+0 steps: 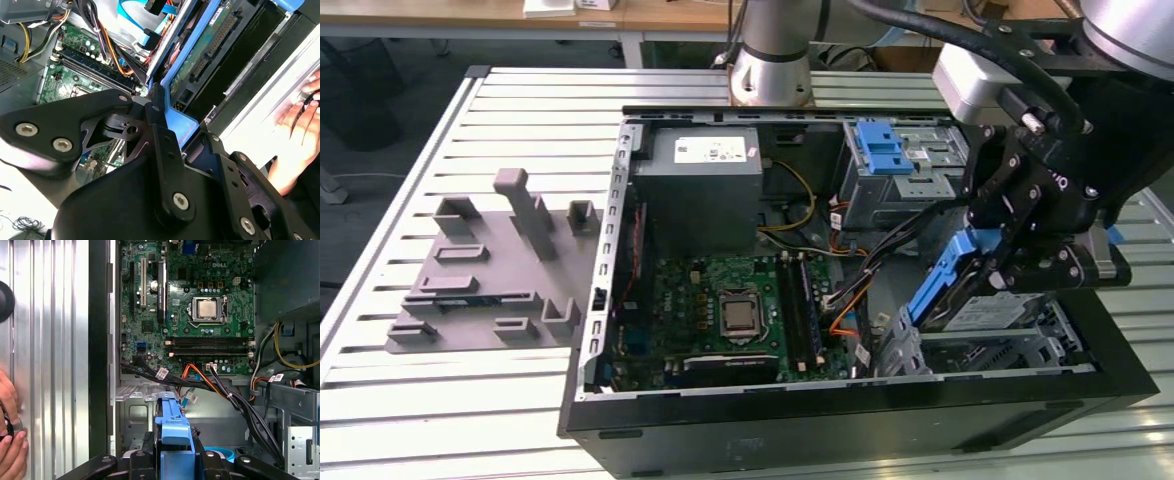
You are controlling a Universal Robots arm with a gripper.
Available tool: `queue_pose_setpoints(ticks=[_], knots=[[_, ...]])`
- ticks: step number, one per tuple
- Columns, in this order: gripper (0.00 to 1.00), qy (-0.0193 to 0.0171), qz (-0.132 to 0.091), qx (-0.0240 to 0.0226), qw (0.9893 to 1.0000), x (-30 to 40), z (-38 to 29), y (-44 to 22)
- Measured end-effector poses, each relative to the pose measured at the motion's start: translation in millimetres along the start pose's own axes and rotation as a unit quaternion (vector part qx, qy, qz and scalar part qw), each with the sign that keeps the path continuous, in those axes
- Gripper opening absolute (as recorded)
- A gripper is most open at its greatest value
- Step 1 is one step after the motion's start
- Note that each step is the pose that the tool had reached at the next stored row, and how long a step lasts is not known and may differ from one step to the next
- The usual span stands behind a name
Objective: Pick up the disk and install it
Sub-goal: 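Insert the disk into the insertion slot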
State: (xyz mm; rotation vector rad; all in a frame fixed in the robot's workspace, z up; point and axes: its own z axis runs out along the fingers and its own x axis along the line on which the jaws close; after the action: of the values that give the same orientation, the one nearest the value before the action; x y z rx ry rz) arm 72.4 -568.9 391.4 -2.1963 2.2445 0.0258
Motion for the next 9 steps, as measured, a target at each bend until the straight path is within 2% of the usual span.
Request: queue_pose_setpoints(ticks=[6,7,9], knots=[[0.38,-0.0001,0.000,0.0000,1.0000,0.0,0.4,0.0],[0.44,-0.0001,0.000,0.0000,1.0000,0.0,0.6,0.0],[0.44,-0.0001,0.000,0.0000,1.0000,0.0,1.1,0.0]])
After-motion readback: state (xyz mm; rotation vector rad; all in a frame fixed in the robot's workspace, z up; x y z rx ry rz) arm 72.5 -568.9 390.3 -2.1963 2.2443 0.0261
